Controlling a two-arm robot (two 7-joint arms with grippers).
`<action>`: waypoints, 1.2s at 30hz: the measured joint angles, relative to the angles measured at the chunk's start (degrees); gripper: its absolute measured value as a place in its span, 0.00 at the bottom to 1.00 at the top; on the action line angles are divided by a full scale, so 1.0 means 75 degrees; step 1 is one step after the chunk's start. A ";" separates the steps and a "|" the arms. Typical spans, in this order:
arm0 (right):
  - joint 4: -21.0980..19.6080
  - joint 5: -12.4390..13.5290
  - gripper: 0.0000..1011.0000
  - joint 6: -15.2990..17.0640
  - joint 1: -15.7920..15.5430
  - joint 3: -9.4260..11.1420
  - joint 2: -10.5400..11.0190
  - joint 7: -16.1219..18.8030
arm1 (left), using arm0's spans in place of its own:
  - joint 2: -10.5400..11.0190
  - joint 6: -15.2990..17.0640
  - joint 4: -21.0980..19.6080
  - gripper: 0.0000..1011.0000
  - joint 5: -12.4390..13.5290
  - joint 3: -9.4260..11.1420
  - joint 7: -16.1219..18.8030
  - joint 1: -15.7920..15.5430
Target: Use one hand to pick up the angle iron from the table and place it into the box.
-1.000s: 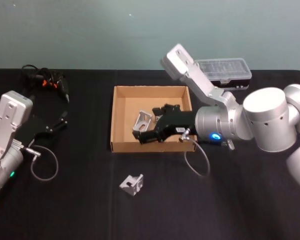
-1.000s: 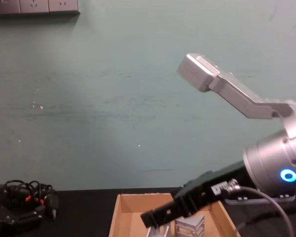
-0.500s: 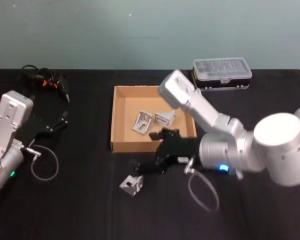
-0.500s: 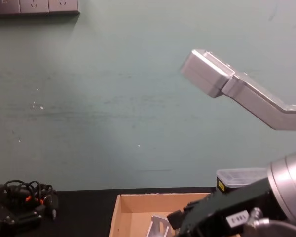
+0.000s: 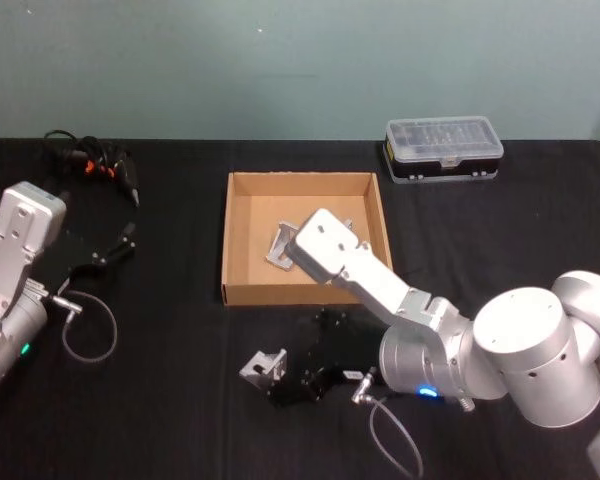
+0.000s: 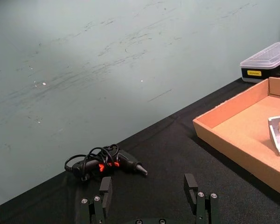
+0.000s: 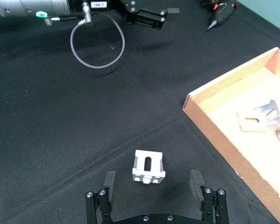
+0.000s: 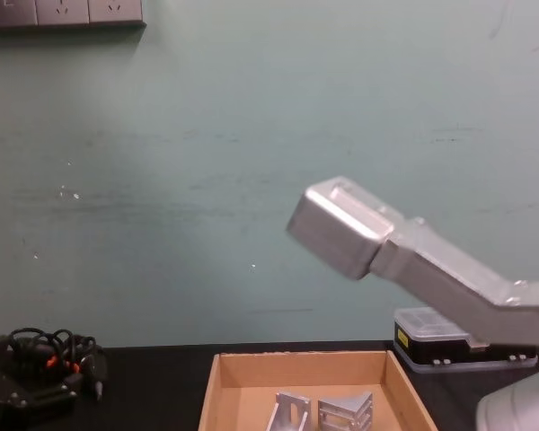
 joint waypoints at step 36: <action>0.0923 -0.0574 0.99 0.0448 0.0358 -0.0101 -0.0718 0.0723 | 0.0000 0.0000 0.0000 1.00 0.0000 -0.0001 0.0000 -0.0001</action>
